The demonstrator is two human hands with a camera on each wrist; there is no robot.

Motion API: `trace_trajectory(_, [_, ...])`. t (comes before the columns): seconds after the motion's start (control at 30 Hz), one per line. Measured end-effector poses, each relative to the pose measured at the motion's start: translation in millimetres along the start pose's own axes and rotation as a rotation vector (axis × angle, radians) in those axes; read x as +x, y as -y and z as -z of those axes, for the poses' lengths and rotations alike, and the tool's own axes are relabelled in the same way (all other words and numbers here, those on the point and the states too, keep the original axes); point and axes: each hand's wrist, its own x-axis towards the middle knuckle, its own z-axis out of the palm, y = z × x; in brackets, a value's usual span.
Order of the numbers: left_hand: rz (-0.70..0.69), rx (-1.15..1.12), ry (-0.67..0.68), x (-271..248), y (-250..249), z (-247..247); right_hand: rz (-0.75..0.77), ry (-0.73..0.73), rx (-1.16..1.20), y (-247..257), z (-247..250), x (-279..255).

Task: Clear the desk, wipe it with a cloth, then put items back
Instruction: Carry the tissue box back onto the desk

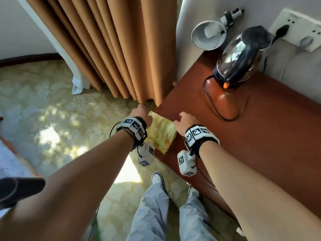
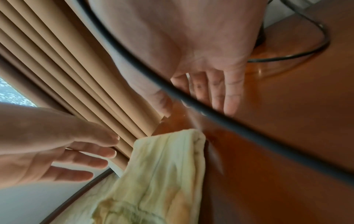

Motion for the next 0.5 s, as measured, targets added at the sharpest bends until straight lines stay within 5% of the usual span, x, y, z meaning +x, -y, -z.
trace_trajectory(0.2, [-0.003, 0.139, 0.152, 25, 16, -22, -0.037, 0.053, -0.113, 4, -31, 15])
trace_trajectory(0.5, [-0.176, 0.188, 0.060, 33, -23, -21, -0.103, -0.025, -0.098, 3, -11, 25])
